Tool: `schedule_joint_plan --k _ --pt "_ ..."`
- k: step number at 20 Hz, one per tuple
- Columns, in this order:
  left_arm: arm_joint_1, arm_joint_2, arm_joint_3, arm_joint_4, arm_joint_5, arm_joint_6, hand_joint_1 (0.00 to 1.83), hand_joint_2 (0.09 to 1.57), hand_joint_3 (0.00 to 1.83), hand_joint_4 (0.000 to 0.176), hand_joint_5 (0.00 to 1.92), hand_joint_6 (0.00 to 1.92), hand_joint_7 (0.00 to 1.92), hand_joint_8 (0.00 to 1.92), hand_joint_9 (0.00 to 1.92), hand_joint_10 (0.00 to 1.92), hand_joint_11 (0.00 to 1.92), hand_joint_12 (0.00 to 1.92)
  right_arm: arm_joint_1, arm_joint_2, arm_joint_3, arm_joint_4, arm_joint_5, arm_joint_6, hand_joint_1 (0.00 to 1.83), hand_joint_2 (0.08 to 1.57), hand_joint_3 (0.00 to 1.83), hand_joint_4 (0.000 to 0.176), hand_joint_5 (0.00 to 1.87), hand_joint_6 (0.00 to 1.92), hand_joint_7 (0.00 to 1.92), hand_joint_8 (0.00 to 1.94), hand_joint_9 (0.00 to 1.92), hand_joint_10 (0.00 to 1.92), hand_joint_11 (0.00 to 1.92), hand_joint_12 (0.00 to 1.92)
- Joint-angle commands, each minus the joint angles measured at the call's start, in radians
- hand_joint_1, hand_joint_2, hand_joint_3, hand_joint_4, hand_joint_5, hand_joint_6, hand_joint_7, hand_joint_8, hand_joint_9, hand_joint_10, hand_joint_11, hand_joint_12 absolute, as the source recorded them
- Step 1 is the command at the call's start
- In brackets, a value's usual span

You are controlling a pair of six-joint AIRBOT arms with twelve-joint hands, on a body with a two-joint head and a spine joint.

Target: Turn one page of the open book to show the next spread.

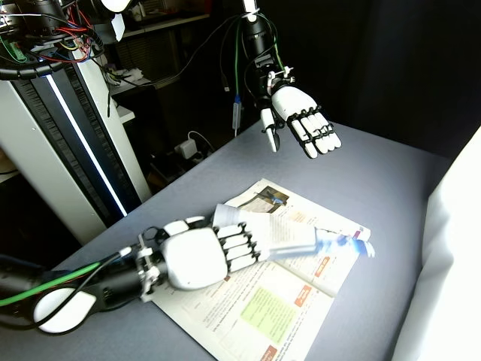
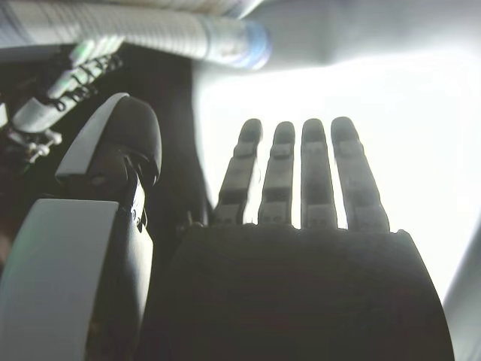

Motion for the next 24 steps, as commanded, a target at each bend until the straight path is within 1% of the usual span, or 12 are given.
schedule_joint_plan --k 1,3,4,5,6,7,8,9,10,15,22,24 --pt "-0.003 -0.003 0.009 -0.019 -0.109 -0.004 0.31 1.45 0.01 0.0 0.02 0.0 0.0 0.0 0.0 0.0 0.0 0.01 0.022 -0.008 0.007 0.05 0.132 -0.002 0.0 1.28 0.0 0.0 0.0 0.0 0.0 0.0 0.0 0.0 0.0 0.0" --pt "-0.004 -0.013 0.017 -0.015 -0.105 -0.011 0.23 1.43 0.0 0.0 0.0 0.0 0.0 0.0 0.0 0.0 0.0 0.0 0.062 -0.044 0.027 0.05 0.16 -0.01 0.0 1.26 0.0 0.0 0.0 0.0 0.0 0.0 0.0 0.0 0.0 0.0" --pt "-0.004 -0.016 0.021 -0.013 -0.104 -0.012 0.02 1.39 0.0 0.0 0.0 0.0 0.0 0.0 0.0 0.0 0.0 0.0 0.086 -0.048 0.033 0.051 0.17 -0.015 0.0 1.23 0.0 0.0 0.0 0.0 0.0 0.0 0.0 0.0 0.0 0.0" --pt "-0.006 -0.02 0.024 -0.011 -0.102 -0.013 0.02 1.39 0.0 0.0 0.0 0.0 0.0 0.0 0.0 0.0 0.0 0.0 0.104 -0.061 0.035 0.05 0.178 -0.027 0.0 1.23 0.0 0.0 0.0 0.0 0.0 0.0 0.0 0.0 0.0 0.0" --pt "-0.009 -0.024 0.028 -0.008 -0.099 -0.016 0.23 1.37 0.03 0.0 0.18 0.02 0.26 0.03 0.25 0.1 0.0 0.82 0.122 -0.075 0.036 0.05 0.182 -0.037 0.0 1.23 0.0 0.0 0.0 0.0 0.0 0.0 0.0 0.0 0.0 0.0" --pt "-0.011 -0.028 0.031 -0.006 -0.095 -0.018 0.32 1.43 0.03 0.034 0.23 0.02 0.3 0.02 0.28 0.11 0.0 1.02 0.135 -0.091 0.037 0.049 0.189 -0.05 0.0 1.22 0.0 0.0 0.0 0.0 0.0 0.0 0.0 0.0 0.0 0.0" --pt "-0.014 -0.031 0.036 -0.004 -0.092 -0.021 0.01 1.26 0.0 0.005 0.21 0.01 0.23 0.0 0.32 0.02 0.16 0.59 0.149 -0.106 0.037 0.049 0.197 -0.059 0.0 1.25 0.0 0.0 0.0 0.0 0.0 0.0 0.0 0.0 0.0 0.0" --pt "-0.015 -0.032 0.037 -0.002 -0.092 -0.022 0.01 1.26 0.0 0.005 0.21 0.01 0.23 0.0 0.32 0.02 0.16 0.59 0.161 -0.115 0.037 0.052 0.206 -0.06 0.0 1.25 0.0 0.0 0.0 0.0 0.0 0.0 0.0 0.0 0.0 0.0" --pt "-0.017 -0.033 0.039 0.0 -0.092 -0.023 0.0 1.23 0.0 0.026 0.22 0.0 0.25 0.0 0.36 0.0 0.22 0.52 0.176 -0.123 0.036 0.06 0.228 -0.06 0.0 1.25 0.0 0.0 0.0 0.0 0.0 0.0 0.0 0.0 0.0 0.0" --pt "-0.024 -0.038 0.043 0.0 -0.097 -0.024 0.0 1.23 0.0 0.027 0.22 0.0 0.25 0.0 0.36 0.0 0.23 0.52 0.208 -0.094 0.013 0.098 0.333 -0.06 0.0 1.24 0.0 0.0 0.0 0.0 0.0 0.0 0.0 0.0 0.0 0.0" --pt "-0.026 -0.037 0.035 -0.006 -0.106 -0.024 0.0 1.22 0.0 0.027 0.22 0.0 0.25 0.0 0.36 0.0 0.23 0.51 0.207 0.086 -0.084 0.107 0.367 -0.063 0.0 1.24 0.0 0.0 0.0 0.0 0.0 0.0 0.0 0.0 0.0 0.0" --pt "-0.026 -0.035 0.031 -0.009 -0.112 -0.024 0.0 1.22 0.0 0.027 0.22 0.0 0.25 0.0 0.36 0.0 0.23 0.51 0.202 0.099 -0.117 0.109 0.351 -0.068 0.0 1.24 0.0 0.0 0.0 0.0 0.0 0.0 0.0 0.0 0.0 0.0"
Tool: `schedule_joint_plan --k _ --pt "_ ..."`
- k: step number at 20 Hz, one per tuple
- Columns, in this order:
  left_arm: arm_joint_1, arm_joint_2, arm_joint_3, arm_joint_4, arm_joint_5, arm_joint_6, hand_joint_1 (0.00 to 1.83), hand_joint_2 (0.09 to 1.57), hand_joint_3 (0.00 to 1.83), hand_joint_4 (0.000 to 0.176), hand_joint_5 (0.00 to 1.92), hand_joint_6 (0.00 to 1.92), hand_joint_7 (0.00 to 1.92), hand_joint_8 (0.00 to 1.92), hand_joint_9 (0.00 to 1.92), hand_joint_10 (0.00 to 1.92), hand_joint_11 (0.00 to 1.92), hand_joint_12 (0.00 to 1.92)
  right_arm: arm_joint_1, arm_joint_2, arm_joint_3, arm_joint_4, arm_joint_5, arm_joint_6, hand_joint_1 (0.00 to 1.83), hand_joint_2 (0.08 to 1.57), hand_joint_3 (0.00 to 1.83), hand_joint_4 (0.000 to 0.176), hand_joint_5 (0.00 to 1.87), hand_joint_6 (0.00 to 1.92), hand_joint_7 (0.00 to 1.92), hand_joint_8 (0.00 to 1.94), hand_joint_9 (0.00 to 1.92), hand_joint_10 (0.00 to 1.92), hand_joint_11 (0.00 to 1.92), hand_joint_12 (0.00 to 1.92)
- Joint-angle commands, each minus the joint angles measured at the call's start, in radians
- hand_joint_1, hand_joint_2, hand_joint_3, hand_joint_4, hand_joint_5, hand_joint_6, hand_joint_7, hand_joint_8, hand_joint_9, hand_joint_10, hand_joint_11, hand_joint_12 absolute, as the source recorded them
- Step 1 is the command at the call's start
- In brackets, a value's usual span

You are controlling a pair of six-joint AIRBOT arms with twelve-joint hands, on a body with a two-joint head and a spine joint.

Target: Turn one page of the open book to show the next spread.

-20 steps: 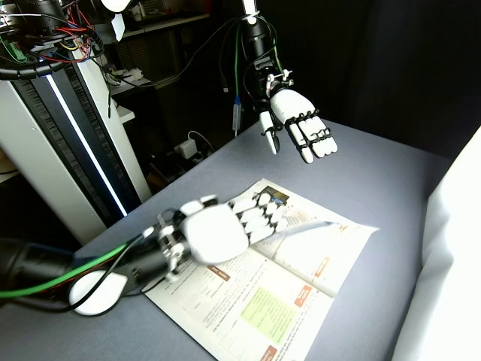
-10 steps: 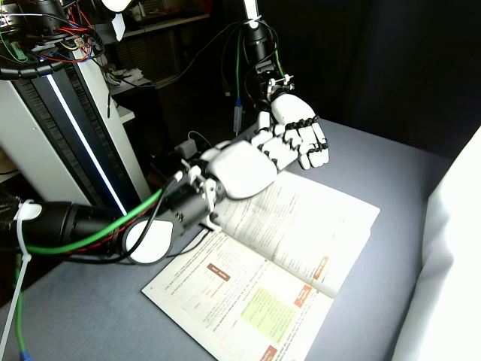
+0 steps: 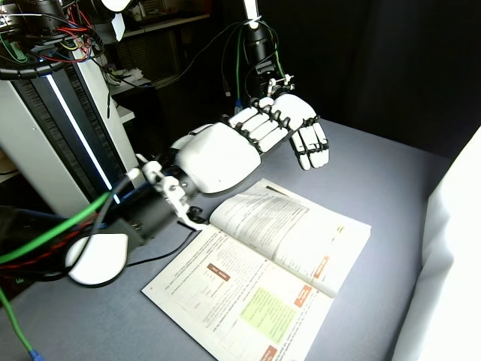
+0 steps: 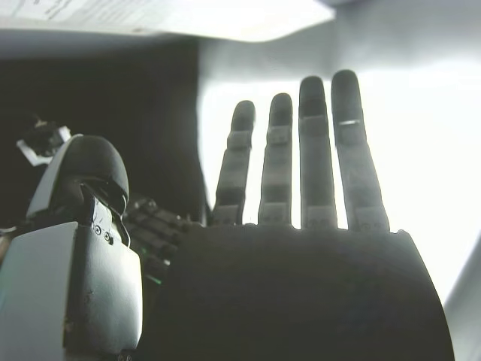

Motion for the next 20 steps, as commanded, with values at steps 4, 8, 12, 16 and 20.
schedule_joint_plan --k 4,8,12,16,20 --pt "0.007 0.025 -0.016 -0.039 -0.157 0.002 0.22 1.45 0.02 0.062 0.0 0.0 0.0 0.0 0.0 0.0 0.0 0.0 -0.063 0.114 -0.066 0.091 0.073 -0.016 0.0 1.25 0.0 0.0 0.0 0.0 0.0 0.0 0.0 0.0 0.0 0.0" --pt "0.034 0.052 -0.033 -0.07 -0.201 0.016 0.29 1.44 0.01 0.022 0.06 0.01 0.0 0.0 0.0 0.0 0.0 0.0 -0.159 0.255 -0.134 0.188 0.063 -0.093 0.0 1.25 0.0 0.0 0.0 0.0 0.0 0.0 0.0 0.0 0.0 0.0" --pt "0.04 0.059 -0.034 -0.07 -0.235 0.018 0.22 1.44 0.0 0.027 0.05 0.0 0.0 0.0 0.0 0.0 0.0 0.0 -0.27 0.345 -0.181 0.289 0.054 -0.137 0.01 1.26 0.0 0.0 0.0 0.0 0.0 0.0 0.0 0.0 0.0 0.0" --pt "0.027 0.047 -0.026 -0.047 -0.259 0.019 0.14 1.46 0.0 0.064 0.0 0.0 0.0 0.0 0.0 0.0 0.0 0.0 -0.359 0.398 -0.215 0.38 0.046 -0.176 0.0 1.26 0.0 0.0 0.0 0.0 0.0 0.0 0.0 0.0 0.0 0.0" --pt "-0.02 0.025 -0.009 -0.003 -0.235 0.019 0.22 1.45 0.0 0.042 0.0 0.0 0.0 0.0 0.0 0.0 0.0 0.0 -0.416 0.431 -0.237 0.446 0.045 -0.208 0.0 1.26 0.0 0.0 0.0 0.0 0.0 0.0 0.0 0.0 0.0 0.0"
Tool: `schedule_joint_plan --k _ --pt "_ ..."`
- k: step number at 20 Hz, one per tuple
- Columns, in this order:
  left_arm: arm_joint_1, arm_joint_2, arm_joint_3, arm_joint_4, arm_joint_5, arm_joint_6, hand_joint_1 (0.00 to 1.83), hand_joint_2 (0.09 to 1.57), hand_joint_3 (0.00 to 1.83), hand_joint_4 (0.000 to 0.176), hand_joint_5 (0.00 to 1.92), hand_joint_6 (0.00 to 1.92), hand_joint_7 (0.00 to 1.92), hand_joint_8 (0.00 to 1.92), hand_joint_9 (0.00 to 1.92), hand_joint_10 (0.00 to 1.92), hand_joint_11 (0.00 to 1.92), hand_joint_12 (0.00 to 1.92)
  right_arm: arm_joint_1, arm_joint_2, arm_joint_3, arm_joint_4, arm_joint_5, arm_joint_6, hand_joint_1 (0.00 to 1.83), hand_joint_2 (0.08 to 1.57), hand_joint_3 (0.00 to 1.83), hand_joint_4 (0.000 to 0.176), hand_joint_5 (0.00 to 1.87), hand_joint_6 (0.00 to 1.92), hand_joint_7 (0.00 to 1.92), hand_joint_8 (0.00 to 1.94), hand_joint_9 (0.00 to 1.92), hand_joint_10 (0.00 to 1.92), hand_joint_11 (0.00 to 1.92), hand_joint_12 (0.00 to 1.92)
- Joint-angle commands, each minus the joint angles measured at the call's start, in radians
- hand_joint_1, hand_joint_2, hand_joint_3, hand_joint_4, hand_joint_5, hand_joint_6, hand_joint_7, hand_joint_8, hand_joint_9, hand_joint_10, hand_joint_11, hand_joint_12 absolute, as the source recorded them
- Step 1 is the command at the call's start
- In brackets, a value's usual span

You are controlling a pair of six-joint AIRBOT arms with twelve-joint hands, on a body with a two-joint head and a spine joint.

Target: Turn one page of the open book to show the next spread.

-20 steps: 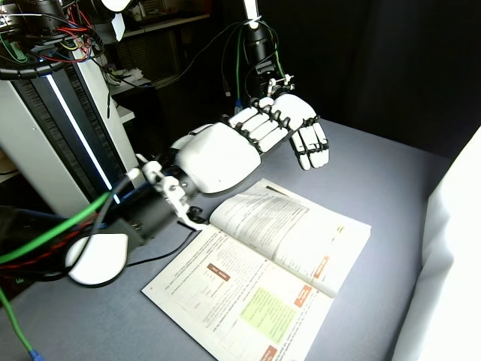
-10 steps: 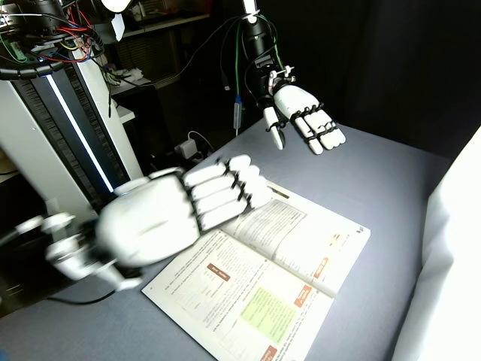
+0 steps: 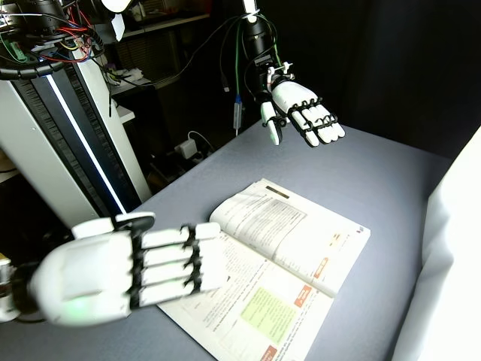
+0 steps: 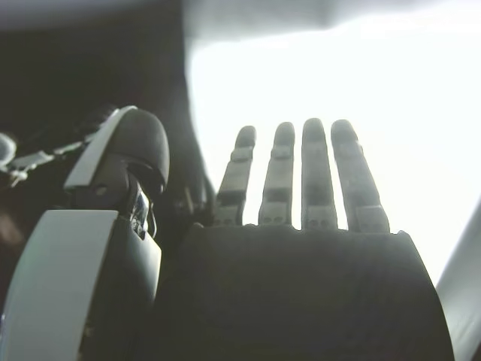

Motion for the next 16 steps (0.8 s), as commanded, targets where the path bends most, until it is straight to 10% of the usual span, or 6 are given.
schedule_joint_plan --k 1,3,9,12,16 --pt "-0.02 -0.005 0.009 -0.009 -0.095 -0.001 0.16 1.45 0.0 0.031 0.0 0.0 0.0 0.0 0.0 0.0 0.0 0.0 0.001 0.004 -0.007 0.045 0.117 -0.006 0.0 1.26 0.0 0.0 0.0 0.0 0.0 0.0 0.0 0.0 0.0 0.0" --pt "-0.06 -0.023 0.023 0.023 -0.063 -0.004 0.13 1.45 0.0 0.0 0.0 0.0 0.0 0.0 0.0 0.0 0.0 0.0 -0.014 0.008 -0.011 0.059 0.118 -0.012 0.0 1.28 0.01 0.0 0.0 0.0 0.0 0.0 0.0 0.0 0.0 0.0" --pt "-0.145 -0.083 0.064 0.095 0.008 -0.039 0.22 1.43 0.0 0.0 0.06 0.01 0.0 0.0 0.0 0.0 0.0 0.0 -0.059 0.009 -0.019 0.103 0.139 -0.022 0.0 1.29 0.02 0.0 0.0 0.0 0.0 0.0 0.0 0.0 0.0 0.0" --pt "-0.162 -0.117 0.08 0.094 -0.006 -0.054 0.09 1.45 0.01 0.069 0.0 0.0 0.0 0.0 0.0 0.0 0.0 0.0 -0.074 0.013 -0.026 0.121 0.152 -0.026 0.0 1.31 0.02 0.0 0.0 0.0 0.0 0.0 0.0 0.0 0.0 0.0" --pt "-0.19 -0.145 0.096 0.104 -0.018 -0.067 0.02 1.47 0.0 0.076 0.0 0.0 0.0 0.0 0.0 0.0 0.0 0.0 -0.101 0.016 -0.032 0.149 0.198 -0.028 0.0 1.33 0.03 0.0 0.0 0.0 0.0 0.0 0.0 0.0 0.0 0.0"
